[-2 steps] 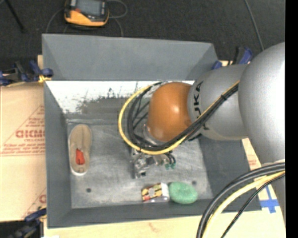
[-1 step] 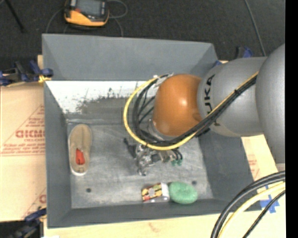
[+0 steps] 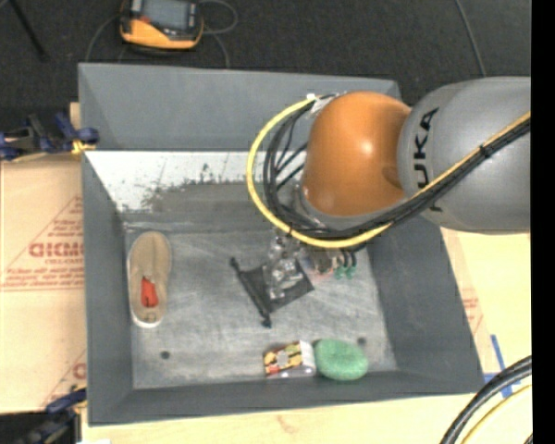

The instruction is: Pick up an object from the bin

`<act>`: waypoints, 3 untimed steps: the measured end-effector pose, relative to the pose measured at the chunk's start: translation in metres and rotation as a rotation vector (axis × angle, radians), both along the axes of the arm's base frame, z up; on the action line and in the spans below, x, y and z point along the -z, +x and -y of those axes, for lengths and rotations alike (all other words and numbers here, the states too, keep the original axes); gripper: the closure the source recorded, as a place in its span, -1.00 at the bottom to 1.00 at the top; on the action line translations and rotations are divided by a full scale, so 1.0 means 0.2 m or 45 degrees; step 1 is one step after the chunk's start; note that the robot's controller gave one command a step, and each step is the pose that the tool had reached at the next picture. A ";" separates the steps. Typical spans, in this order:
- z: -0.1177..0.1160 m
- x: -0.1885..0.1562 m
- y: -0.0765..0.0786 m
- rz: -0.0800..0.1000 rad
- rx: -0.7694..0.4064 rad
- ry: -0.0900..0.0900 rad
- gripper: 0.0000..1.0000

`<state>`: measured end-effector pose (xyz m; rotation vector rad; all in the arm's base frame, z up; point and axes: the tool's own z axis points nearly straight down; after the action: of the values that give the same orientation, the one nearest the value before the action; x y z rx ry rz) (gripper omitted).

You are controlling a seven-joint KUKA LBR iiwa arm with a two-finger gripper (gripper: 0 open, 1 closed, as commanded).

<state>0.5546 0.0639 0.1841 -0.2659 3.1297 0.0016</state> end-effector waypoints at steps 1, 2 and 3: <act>0.00 -0.06 0.02 0.006 0.008 0.000 1.00; 0.15 -0.28 -0.03 0.002 -0.181 -0.001 1.00; 0.15 -0.39 0.05 0.007 0.063 -0.001 1.00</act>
Offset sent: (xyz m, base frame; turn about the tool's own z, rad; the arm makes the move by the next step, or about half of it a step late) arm -0.0077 -0.0349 0.0619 -0.1442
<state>0.5638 0.0347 0.2619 -0.1875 3.1297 0.0001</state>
